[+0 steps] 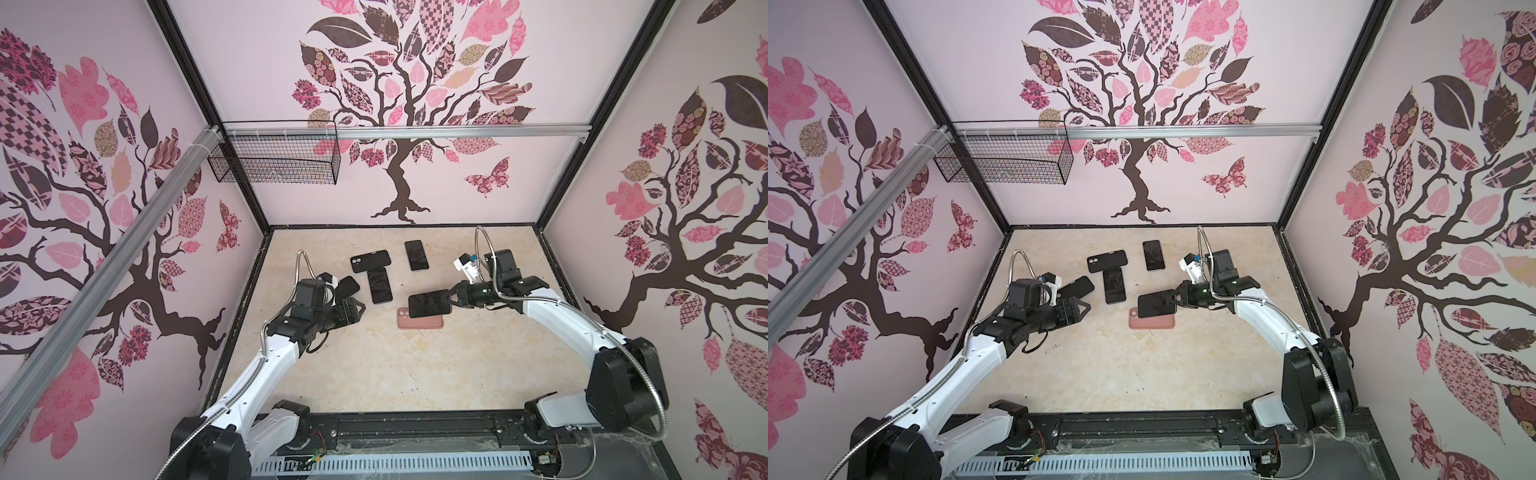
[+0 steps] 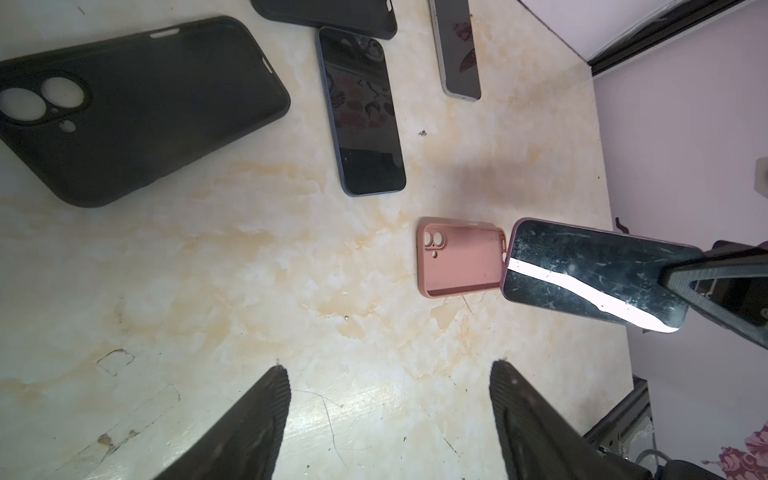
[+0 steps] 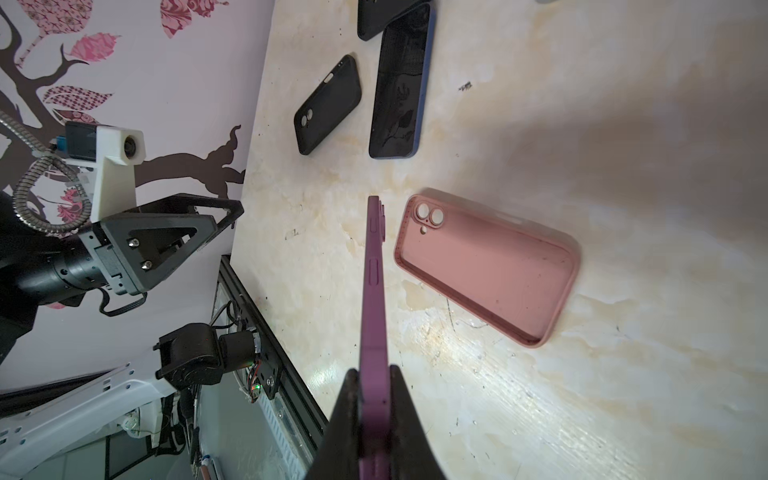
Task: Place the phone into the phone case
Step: 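Carry the phone over the pink case with the right gripper while the left follows, then lower the phone into the pink case with the right gripper while the left descends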
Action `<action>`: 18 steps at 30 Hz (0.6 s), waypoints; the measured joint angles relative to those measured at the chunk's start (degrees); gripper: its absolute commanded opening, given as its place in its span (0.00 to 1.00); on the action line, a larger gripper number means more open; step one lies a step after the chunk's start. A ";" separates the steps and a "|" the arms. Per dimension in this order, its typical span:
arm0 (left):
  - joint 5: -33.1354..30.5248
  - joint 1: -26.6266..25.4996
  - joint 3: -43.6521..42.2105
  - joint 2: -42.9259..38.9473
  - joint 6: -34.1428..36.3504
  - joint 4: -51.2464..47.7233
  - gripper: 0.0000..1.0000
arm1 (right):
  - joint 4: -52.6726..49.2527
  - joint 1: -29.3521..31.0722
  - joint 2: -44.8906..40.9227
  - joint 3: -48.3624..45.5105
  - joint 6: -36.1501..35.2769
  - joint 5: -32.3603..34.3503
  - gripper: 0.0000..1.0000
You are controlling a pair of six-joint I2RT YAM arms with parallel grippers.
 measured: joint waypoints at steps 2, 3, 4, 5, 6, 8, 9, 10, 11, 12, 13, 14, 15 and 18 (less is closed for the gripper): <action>-0.63 -0.79 0.22 1.25 0.50 0.02 0.78 | 0.28 -0.31 1.90 -0.02 -0.02 -0.44 0.00; -0.79 -1.07 0.39 1.84 0.70 0.02 0.78 | 0.55 -0.61 2.86 -0.02 0.00 -0.74 0.00; -0.85 -1.27 0.55 2.29 0.94 0.07 0.77 | 0.83 -0.85 3.58 0.00 0.02 -1.07 0.00; -0.81 -1.42 0.83 2.93 1.18 0.09 0.77 | 1.29 -1.18 4.59 0.00 0.04 -1.53 0.00; -0.72 -1.53 1.16 3.69 1.53 0.13 0.76 | 1.68 -1.51 5.42 0.00 0.07 -1.97 0.00; -0.59 -1.70 1.73 5.09 1.97 0.35 0.76 | 2.27 -1.84 6.78 0.00 0.17 -2.78 0.00; -0.59 -1.84 1.88 5.90 2.10 0.66 0.76 | 2.62 -1.99 7.56 -0.02 0.17 -3.30 0.00; -0.61 -2.08 1.92 6.56 2.23 0.92 0.76 | 2.91 -2.08 8.28 0.00 0.17 -3.76 0.00; -0.63 -2.54 1.95 7.30 2.38 1.22 0.76 | 3.10 -2.12 8.98 0.00 0.17 -4.13 0.00; -0.66 -3.13 1.99 8.09 2.58 1.53 0.76 | 3.23 -2.16 9.79 0.00 0.17 -4.42 0.00; -0.68 -3.78 2.14 8.94 2.84 1.73 0.76 | 3.32 -2.14 10.29 0.00 0.17 -4.59 0.00; -0.68 -4.55 2.40 9.99 3.13 1.97 0.76 | 3.39 -2.14 10.93 0.02 0.17 -4.87 0.00; -0.66 -5.31 2.60 10.99 3.37 2.40 0.75 | 3.48 -2.14 11.47 0.07 0.20 -5.11 0.00; -0.57 -7.06 3.21 13.64 3.72 3.74 0.74 | 3.96 -2.14 12.87 0.28 0.44 -5.75 0.00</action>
